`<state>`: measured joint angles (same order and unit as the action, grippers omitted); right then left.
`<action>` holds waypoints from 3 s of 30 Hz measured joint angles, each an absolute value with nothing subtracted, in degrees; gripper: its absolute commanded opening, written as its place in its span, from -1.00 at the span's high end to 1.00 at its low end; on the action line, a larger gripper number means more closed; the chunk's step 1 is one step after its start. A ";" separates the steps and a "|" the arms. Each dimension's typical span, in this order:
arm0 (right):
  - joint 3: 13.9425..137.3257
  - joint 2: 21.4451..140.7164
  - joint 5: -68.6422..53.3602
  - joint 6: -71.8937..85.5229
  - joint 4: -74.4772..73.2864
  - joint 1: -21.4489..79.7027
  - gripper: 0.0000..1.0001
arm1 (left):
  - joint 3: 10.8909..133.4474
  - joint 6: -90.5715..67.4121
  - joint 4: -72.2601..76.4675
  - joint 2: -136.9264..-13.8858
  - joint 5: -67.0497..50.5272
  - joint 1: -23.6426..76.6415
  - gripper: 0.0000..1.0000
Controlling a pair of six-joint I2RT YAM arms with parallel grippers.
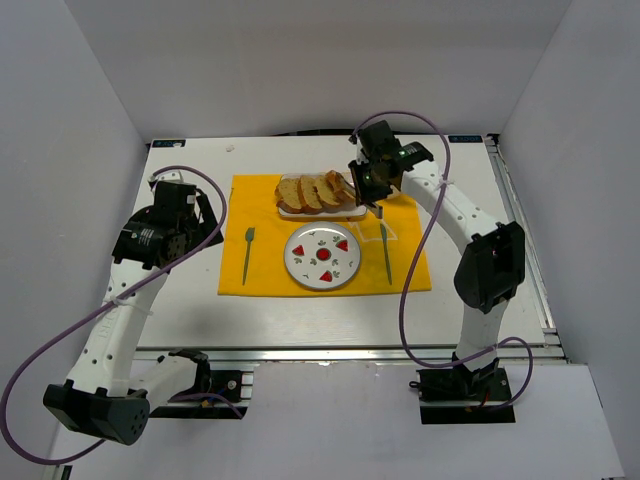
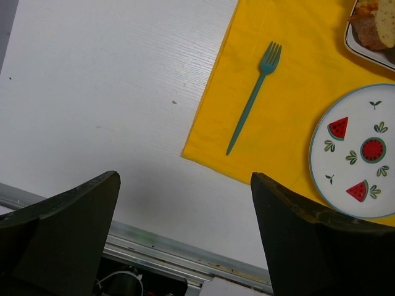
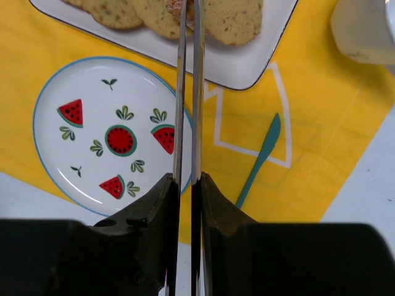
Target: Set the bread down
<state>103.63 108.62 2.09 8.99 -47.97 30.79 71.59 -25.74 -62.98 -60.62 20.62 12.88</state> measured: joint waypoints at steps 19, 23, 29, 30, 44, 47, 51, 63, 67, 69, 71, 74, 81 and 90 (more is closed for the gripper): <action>106.37 96.42 2.81 9.32 -57.34 31.77 1.00 | 71.59 -25.71 -62.00 -60.62 20.58 12.88 -0.97; 104.40 90.59 2.70 11.57 -58.70 37.17 1.00 | 71.59 -25.58 -61.28 -60.64 20.58 12.88 -0.96; 93.14 84.95 1.72 16.19 -58.48 46.65 1.00 | 71.59 -25.45 -61.23 -60.62 20.58 12.88 -0.97; 91.20 84.86 1.74 16.91 -58.54 47.40 1.00 | 71.59 -25.45 -61.23 -60.60 20.58 12.88 -0.96; 76.53 84.84 4.60 21.47 -51.09 52.21 1.00 | 71.59 -25.50 -62.41 -57.49 20.64 12.88 -0.96; 75.96 85.03 4.78 22.02 -49.74 52.69 1.00 | 71.59 -25.52 -62.94 -57.34 20.82 12.88 -0.97; 75.44 85.69 5.48 22.85 -47.64 52.80 1.00 | 71.59 -25.52 -63.33 -56.58 21.21 12.88 -0.96; 75.46 89.17 5.41 24.34 -45.45 52.90 0.74 | 71.59 -25.50 -63.48 -56.23 22.11 12.88 -0.96; 75.57 89.17 5.17 24.71 -45.47 52.90 0.58 | 71.59 -25.50 -63.48 -56.23 22.11 12.88 -0.96; 75.61 89.12 4.97 24.93 -45.47 52.90 0.58 | 71.59 -25.47 -63.48 -56.25 22.11 12.88 -0.97; 75.66 88.97 4.73 25.12 -45.54 52.90 0.55 | 71.59 -25.47 -63.48 -56.25 22.11 12.88 -0.96; 76.40 88.79 4.54 25.30 -46.28 52.90 0.44 | 71.59 -25.47 -63.44 -56.25 22.11 12.88 -0.96; 78.24 87.70 4.05 25.71 -46.65 52.90 0.26 | 71.50 -25.47 -63.40 -56.25 22.11 12.88 -0.96; 78.98 87.57 3.66 26.28 -46.92 52.90 0.14 | 70.87 -25.45 -63.37 -56.42 22.09 12.88 -0.97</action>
<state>78.98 87.57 3.66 26.28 -46.92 52.90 70.87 -25.45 -63.37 -56.42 22.09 12.88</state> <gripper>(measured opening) 0.411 0.983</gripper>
